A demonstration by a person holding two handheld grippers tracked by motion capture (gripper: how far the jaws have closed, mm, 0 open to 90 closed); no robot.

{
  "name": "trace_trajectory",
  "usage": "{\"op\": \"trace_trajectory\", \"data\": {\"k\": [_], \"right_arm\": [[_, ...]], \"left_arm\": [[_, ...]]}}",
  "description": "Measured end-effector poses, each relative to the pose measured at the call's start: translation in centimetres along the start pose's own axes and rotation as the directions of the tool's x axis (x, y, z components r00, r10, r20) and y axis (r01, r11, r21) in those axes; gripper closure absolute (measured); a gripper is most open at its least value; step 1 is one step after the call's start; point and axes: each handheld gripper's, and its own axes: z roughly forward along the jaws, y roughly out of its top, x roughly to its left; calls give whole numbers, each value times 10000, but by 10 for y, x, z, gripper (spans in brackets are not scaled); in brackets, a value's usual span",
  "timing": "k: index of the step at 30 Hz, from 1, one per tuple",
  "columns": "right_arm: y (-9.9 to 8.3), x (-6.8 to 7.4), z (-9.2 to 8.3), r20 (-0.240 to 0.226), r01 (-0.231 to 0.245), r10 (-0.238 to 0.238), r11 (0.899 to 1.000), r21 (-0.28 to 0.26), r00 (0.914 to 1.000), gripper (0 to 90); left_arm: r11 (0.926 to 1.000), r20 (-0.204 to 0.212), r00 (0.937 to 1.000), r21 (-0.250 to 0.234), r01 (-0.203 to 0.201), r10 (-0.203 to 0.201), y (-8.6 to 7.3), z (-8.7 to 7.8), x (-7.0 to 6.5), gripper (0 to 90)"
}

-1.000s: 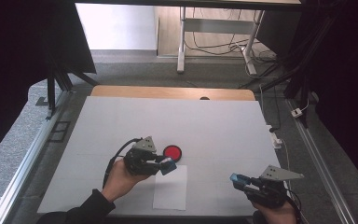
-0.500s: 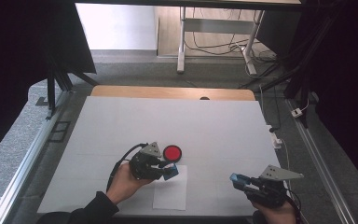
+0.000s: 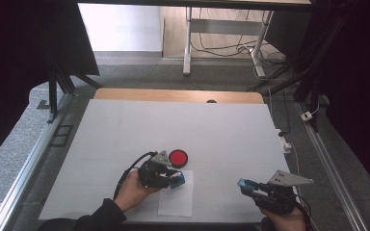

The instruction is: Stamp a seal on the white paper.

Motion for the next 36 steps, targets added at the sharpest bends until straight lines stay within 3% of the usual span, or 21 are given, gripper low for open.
{"op": "trace_trajectory", "data": {"k": [12, 21, 31, 36], "right_arm": [[0, 0, 0, -3, -5, 5, 10000, 4, 10000, 686], [0, 0, 0, 8, -15, 15, 10000, 17, 10000, 685], [1, 0, 1, 59, 33, -34, 10000, 89, 10000, 686], [1, 0, 1, 29, -4, 3, 10000, 70, 10000, 686]], "left_arm": [[9986, -401, 9987, 453, -286, 304, -2, 12, -2, 696], [9990, -343, 9994, 449, -17, 32, -3, 13, -1, 700], [9976, 58, 9986, 463, 521, -524, -3, 14, 7, 703], [9977, -197, 9997, 655, 165, -152, -1, 14, 2, 704]]}}
